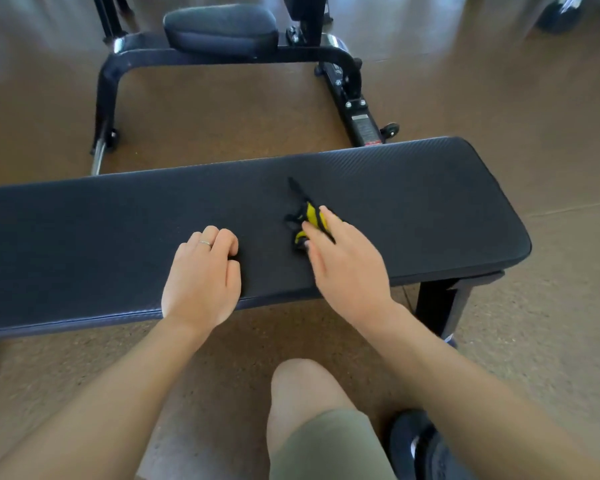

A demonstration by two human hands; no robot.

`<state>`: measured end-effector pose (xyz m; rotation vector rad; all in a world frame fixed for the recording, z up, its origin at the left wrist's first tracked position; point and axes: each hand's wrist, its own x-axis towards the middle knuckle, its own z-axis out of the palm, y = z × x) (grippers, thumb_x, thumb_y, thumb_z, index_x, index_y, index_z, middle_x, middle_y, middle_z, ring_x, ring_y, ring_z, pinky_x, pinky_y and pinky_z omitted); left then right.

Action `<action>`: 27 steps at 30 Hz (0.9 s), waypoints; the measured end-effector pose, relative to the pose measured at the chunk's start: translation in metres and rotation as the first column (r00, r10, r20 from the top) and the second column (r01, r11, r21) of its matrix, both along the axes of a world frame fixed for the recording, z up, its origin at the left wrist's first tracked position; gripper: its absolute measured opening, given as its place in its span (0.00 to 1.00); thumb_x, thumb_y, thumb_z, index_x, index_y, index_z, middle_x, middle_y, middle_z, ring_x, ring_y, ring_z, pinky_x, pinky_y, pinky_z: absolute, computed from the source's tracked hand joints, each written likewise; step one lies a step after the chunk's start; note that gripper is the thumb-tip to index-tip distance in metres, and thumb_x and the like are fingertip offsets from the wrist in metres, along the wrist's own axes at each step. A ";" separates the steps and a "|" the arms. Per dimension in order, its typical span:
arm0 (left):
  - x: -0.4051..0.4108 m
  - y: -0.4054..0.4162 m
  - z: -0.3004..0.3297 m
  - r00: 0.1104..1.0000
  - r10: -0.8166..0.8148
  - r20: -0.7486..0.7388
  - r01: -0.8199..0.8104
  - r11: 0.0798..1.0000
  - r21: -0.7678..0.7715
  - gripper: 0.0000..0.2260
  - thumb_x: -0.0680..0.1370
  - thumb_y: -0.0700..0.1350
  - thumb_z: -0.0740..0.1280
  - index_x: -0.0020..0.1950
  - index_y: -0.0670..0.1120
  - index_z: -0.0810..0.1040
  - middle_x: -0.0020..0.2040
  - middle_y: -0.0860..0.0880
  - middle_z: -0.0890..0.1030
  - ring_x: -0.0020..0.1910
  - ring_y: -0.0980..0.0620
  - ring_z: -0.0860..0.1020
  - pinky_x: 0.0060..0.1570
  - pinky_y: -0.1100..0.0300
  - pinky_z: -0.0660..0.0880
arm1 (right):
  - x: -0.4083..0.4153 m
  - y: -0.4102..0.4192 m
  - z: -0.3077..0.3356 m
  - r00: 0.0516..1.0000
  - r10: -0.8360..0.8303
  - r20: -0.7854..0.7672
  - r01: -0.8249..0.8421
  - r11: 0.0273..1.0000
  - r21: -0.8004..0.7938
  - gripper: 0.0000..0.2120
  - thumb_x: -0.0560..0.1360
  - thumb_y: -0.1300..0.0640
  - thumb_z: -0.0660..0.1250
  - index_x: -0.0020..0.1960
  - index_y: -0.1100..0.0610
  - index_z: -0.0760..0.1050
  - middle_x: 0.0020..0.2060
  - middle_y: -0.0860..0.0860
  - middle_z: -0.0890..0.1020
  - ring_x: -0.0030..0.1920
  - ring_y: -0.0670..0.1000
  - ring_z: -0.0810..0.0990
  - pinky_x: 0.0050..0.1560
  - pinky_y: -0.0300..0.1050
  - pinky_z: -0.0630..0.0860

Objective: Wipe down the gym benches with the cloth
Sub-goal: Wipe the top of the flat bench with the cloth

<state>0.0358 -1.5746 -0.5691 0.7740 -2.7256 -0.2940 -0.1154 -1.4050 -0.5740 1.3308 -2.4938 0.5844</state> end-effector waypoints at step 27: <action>-0.004 -0.005 -0.005 0.999 0.003 0.032 -0.002 0.999 -0.035 0.04 0.76 0.43 0.56 0.45 0.48 0.69 0.42 0.51 0.70 0.40 0.47 0.68 0.42 0.49 0.69 | -0.036 -0.051 0.013 0.982 -0.144 0.120 0.126 0.982 0.143 0.21 0.86 0.54 0.56 0.74 0.60 0.74 0.76 0.62 0.71 0.76 0.61 0.68 0.78 0.56 0.64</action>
